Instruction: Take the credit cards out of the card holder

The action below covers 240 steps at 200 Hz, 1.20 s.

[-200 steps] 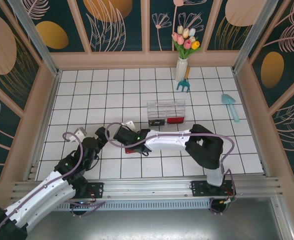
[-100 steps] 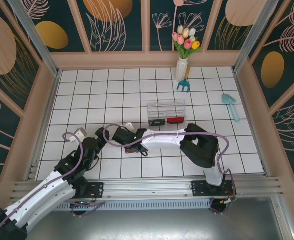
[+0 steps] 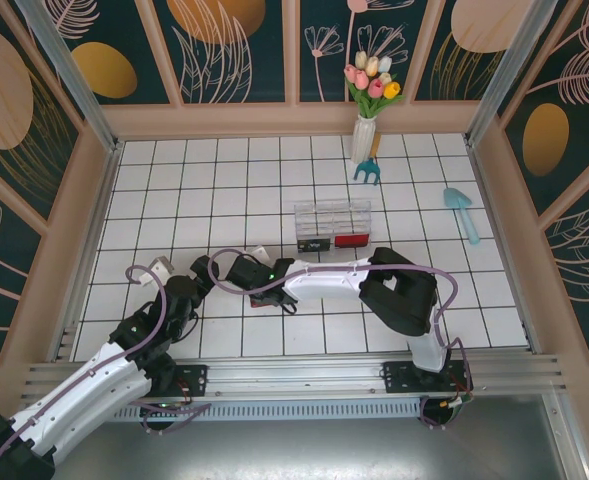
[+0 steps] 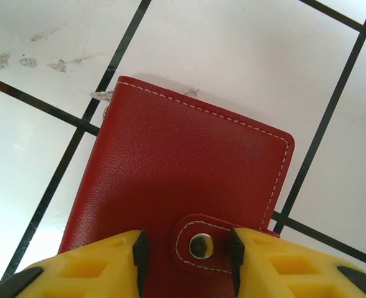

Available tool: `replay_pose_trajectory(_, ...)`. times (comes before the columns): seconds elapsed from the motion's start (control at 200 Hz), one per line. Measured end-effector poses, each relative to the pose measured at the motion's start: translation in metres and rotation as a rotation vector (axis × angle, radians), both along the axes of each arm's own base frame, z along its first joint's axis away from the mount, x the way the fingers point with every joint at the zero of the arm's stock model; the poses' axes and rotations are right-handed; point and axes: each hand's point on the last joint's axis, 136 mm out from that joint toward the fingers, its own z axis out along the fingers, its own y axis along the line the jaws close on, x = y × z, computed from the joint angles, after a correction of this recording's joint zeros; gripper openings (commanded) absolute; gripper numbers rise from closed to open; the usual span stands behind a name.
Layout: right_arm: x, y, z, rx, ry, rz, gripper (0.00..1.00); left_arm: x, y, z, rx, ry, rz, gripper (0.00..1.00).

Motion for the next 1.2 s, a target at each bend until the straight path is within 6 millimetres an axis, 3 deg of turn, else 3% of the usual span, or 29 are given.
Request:
replay_pose_trajectory(0.55,0.002,-0.001,0.001,0.015,-0.002,-0.02,0.18,-0.001,0.0,-0.002,-0.002,0.004,-0.002,0.99)
replay_pose_trajectory(0.721,0.002,-0.001,0.005,0.03,-0.006,-0.026,0.02,-0.001,-0.004,-0.006,-0.006,0.015,-0.024,0.98)
replay_pose_trajectory(1.001,0.0,0.002,0.007,0.063,0.003,-0.021,0.0,-0.003,-0.038,-0.028,-0.057,0.072,-0.178,0.49)
replay_pose_trajectory(1.126,-0.001,0.002,0.007,0.086,0.014,-0.019,0.0,-0.008,-0.055,-0.046,-0.115,0.118,-0.244,0.19)
replay_pose_trajectory(1.201,0.0,0.002,0.007,0.101,0.022,-0.019,0.0,-0.011,-0.063,-0.057,-0.131,0.146,-0.282,0.1)
